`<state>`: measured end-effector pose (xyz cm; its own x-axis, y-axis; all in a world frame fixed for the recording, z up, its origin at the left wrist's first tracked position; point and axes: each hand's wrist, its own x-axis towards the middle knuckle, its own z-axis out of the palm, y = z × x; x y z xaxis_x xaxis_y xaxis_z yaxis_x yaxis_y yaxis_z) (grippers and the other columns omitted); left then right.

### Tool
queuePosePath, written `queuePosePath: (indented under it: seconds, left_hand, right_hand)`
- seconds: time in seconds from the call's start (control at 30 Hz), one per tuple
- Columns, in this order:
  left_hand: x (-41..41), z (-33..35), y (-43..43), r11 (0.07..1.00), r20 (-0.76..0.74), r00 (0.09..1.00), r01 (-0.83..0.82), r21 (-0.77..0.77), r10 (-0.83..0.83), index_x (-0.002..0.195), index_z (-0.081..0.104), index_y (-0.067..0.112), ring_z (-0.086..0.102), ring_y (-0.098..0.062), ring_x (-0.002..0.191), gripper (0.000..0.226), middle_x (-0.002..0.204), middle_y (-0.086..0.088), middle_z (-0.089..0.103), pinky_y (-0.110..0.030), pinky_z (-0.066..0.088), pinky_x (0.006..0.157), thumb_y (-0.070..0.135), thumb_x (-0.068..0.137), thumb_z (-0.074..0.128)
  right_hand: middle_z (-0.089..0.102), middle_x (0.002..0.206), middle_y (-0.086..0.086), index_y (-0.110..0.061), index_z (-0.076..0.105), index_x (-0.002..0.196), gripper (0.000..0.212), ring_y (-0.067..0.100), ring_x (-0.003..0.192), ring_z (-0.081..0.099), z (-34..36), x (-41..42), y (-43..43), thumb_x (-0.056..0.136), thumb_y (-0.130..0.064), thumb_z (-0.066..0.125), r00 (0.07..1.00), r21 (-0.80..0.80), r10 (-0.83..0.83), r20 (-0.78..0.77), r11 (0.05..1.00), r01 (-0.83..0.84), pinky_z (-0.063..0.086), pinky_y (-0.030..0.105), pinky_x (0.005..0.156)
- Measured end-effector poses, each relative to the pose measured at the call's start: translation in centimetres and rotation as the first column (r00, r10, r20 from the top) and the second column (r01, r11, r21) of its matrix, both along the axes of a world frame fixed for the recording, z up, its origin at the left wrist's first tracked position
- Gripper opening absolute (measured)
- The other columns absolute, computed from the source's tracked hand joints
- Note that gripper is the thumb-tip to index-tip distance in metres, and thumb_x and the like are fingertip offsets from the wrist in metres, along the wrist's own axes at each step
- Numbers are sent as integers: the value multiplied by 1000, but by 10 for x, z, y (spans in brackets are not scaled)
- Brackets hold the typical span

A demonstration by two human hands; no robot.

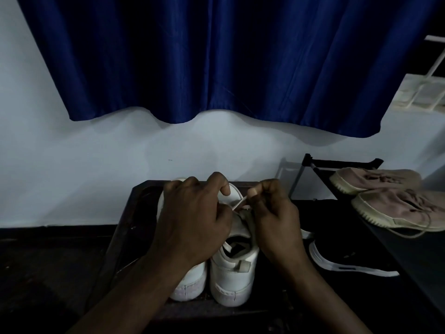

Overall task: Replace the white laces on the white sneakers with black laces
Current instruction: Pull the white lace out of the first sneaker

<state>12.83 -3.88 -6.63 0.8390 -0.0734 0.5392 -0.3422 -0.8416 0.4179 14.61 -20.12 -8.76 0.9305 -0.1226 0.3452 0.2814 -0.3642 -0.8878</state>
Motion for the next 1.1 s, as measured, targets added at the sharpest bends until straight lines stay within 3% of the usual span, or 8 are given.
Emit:
queuePosePath:
  seconds: [0.07, 0.17, 0.3, 0.47, 0.73, 0.87, 0.93, 1.1]
  left_hand:
    - [0, 0, 0, 1000, 7, 1000, 10, -14, -10, 98, 54, 32, 58, -12, 75, 27, 62, 15, 56, -41, 39, 82, 35, 75, 41]
    - [-1, 2, 0, 999, 9, 1000, 26, -41, -25, 99, 55, 32, 58, -13, 74, 28, 63, 15, 55, -43, 42, 82, 36, 75, 40]
    - [-1, 3, 1, 998, 7, 1000, 31, -59, -31, 100, 57, 30, 59, -15, 73, 31, 63, 12, 56, -46, 44, 82, 39, 75, 40]
    - [-2, 3, 0, 998, -5, 1000, 21, -55, -22, 102, 56, 30, 59, -15, 75, 32, 66, 12, 56, -47, 44, 85, 39, 75, 41]
    - [-3, 2, 0, 999, -6, 1000, 21, -30, -22, 104, 55, 32, 58, -13, 75, 27, 60, 12, 55, -45, 44, 85, 30, 78, 52]
    - [-3, 1, 0, 999, -3, 1000, 20, -30, -20, 105, 55, 31, 58, -13, 75, 26, 60, 12, 55, -45, 43, 85, 29, 78, 52]
    - [-4, 2, 0, 999, -3, 1000, 18, -40, -18, 104, 56, 31, 58, -14, 75, 27, 61, 13, 54, -45, 43, 85, 29, 78, 51]
    - [-4, 4, 0, 998, 0, 1000, 30, -58, -30, 105, 57, 30, 58, -15, 76, 30, 66, 14, 55, -46, 45, 84, 38, 79, 44]
  right_hand:
    - [73, 95, 0, -31, 65, 98, 15, 15, 88, 72, -4, 1, -1, 100, -16, 62, 997, 23, 73, 14, 997, -73, 60, 45, 80]
    - [72, 103, 2, -28, 73, 106, 18, 19, 96, 72, -2, 0, -3, 91, -30, 65, 980, 16, 200, -16, 980, -200, 58, 53, 87]
    - [75, 91, -13, -25, 77, 87, 30, 7, 87, 71, 8, -7, -2, 74, -45, 58, 969, -156, 246, -2, 957, -244, 57, 34, 78]
    - [71, 79, -9, -23, 67, 83, 14, 6, 74, 65, 3, -4, 0, 90, -34, 73, 990, -214, 141, 2, 967, -137, 54, 39, 71]
    - [70, 73, -1, -24, 56, 87, 19, 15, 67, 64, -7, -1, 4, 102, -34, 63, 999, 95, -44, 0, 994, 44, 56, 51, 69]
    - [69, 73, 6, -22, 54, 93, 13, 31, 63, 60, -3, -7, 6, 101, -30, 61, 998, 228, 53, 36, 972, -60, 50, 55, 61]
    - [76, 85, 7, -22, 56, 99, 9, 41, 75, 67, -1, -8, 6, 103, -16, 60, 990, 242, 139, 38, 959, -144, 54, 54, 65]
    - [73, 88, -5, -22, 71, 88, 10, 15, 82, 71, 4, -6, 1, 86, -13, 65, 964, 8, 266, 31, 964, -266, 57, 40, 75]
